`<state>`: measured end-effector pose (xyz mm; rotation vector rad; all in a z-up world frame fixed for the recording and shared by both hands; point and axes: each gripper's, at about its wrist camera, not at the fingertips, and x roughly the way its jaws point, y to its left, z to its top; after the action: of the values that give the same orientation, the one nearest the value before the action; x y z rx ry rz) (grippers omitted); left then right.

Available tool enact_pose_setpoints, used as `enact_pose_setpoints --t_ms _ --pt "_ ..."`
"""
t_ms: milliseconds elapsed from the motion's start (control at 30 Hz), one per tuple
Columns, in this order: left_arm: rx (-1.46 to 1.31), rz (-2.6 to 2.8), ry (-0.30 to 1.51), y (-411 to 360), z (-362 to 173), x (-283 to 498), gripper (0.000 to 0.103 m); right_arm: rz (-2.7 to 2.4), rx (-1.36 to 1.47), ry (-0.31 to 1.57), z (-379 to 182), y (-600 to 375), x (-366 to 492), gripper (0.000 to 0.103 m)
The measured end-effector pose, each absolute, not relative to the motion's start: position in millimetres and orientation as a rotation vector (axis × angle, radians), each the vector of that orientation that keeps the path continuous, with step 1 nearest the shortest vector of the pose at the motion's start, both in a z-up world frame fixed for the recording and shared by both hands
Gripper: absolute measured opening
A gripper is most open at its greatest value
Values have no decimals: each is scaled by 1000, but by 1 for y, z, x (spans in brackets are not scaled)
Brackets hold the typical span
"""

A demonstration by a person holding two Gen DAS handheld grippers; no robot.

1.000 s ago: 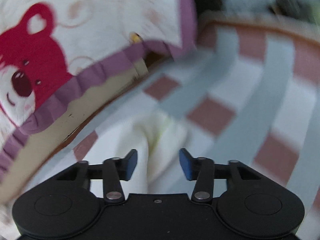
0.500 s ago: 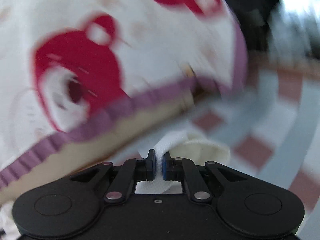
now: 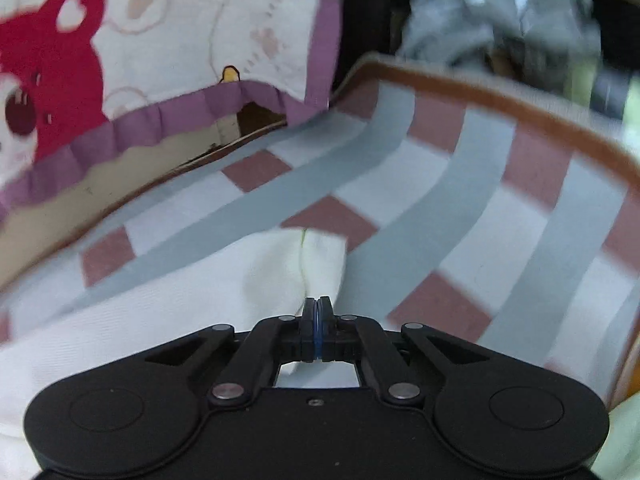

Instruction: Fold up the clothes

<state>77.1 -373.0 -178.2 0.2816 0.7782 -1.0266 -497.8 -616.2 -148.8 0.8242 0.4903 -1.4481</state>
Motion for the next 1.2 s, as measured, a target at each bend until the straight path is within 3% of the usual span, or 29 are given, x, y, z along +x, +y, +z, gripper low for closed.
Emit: enact_pose_setpoints --t_ms 33,100,200,300,333,400,600,733,933,1133,1200 --pt "288 -1022 735 -369 -171 71 39 -1420 893 426 -155 -615 -506 13" --pt "298 -1037 641 -360 -155 55 39 -1392 974 365 -167 -612 -512 42" --pt "338 -1176 542 -360 -134 16 42 -1387 1016 359 -182 -611 -513 47" --pt "331 -1394 599 -378 -132 -23 42 -1428 963 378 -196 -613 -508 48" --pt "316 -1465 640 -387 -134 -35 42 -1427 913 351 -198 -612 -506 48" --pt "333 -1554 674 -405 -142 -60 42 -1376 841 338 -197 -617 -500 4" --pt "375 -1700 730 -436 -166 -106 42 -1291 710 137 -106 -628 -511 3" --pt "437 -1743 719 -442 -181 -121 45 -1370 595 408 -85 -646 -512 3" --pt "527 -1833 769 -443 -199 -140 50 -1422 824 444 -108 -659 -532 4" --pt "618 -1809 769 -432 -197 -146 47 -1701 632 840 -121 -682 -520 3" --pt "606 -1805 780 -429 -197 -143 47 -1721 584 854 -125 -678 -519 2"
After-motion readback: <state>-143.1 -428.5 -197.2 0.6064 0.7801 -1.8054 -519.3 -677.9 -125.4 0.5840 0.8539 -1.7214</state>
